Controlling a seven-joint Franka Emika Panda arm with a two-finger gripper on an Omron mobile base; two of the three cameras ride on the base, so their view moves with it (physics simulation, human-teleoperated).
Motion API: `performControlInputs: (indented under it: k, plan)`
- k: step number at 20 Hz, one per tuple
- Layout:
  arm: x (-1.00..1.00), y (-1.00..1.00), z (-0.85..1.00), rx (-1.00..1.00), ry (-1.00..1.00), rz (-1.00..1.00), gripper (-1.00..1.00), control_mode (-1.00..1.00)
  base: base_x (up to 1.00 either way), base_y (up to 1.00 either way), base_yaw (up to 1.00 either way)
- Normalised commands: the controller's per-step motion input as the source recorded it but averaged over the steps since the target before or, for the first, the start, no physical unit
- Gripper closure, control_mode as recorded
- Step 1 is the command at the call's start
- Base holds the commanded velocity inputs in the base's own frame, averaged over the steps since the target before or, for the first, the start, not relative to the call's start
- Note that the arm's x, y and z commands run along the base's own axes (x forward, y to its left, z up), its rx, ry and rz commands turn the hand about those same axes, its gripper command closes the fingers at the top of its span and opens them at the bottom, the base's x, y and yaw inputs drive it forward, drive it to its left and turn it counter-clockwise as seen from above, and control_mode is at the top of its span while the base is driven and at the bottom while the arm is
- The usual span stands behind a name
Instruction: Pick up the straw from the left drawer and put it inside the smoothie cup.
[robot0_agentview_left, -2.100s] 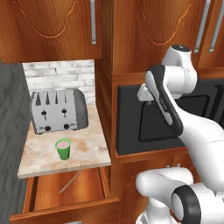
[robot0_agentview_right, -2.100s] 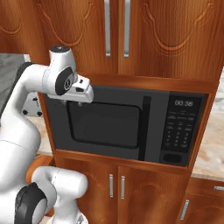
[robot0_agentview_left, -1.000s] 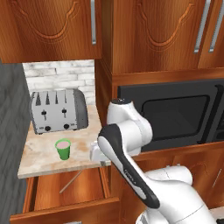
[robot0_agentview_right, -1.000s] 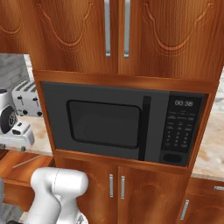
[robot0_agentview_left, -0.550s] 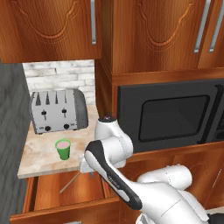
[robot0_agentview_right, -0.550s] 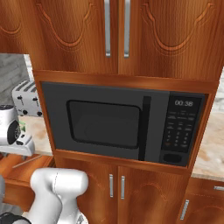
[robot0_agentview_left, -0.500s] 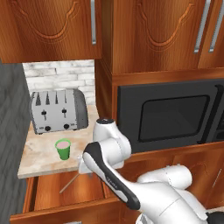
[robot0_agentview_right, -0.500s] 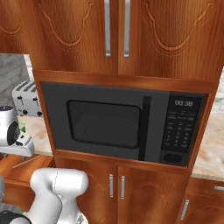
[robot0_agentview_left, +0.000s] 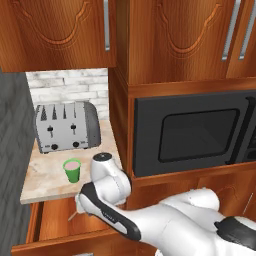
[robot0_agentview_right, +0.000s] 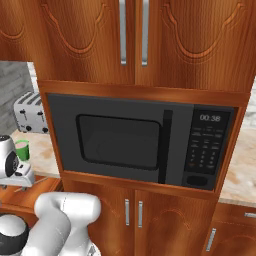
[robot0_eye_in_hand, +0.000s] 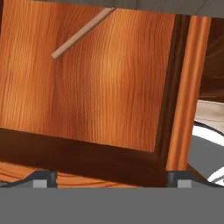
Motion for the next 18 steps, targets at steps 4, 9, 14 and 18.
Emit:
performControlInputs:
  k: [4,9,14,18]
  plan:
    - [0.06,0.19,-0.46,0.0,0.0,0.1,-1.0,-1.0,0.0,0.0,0.0]
    - [0.0,0.16,-0.56,0.0,0.04,0.09,-1.0,-1.0,0.0,0.0,0.0]
    - [-0.16,0.15,-0.31,0.0,0.0,0.09,-1.0,-1.0,0.0,0.0,0.0]
    - [-0.6,0.2,-0.11,0.0,0.07,0.01,-1.0,-1.0,0.0,0.0,0.0]
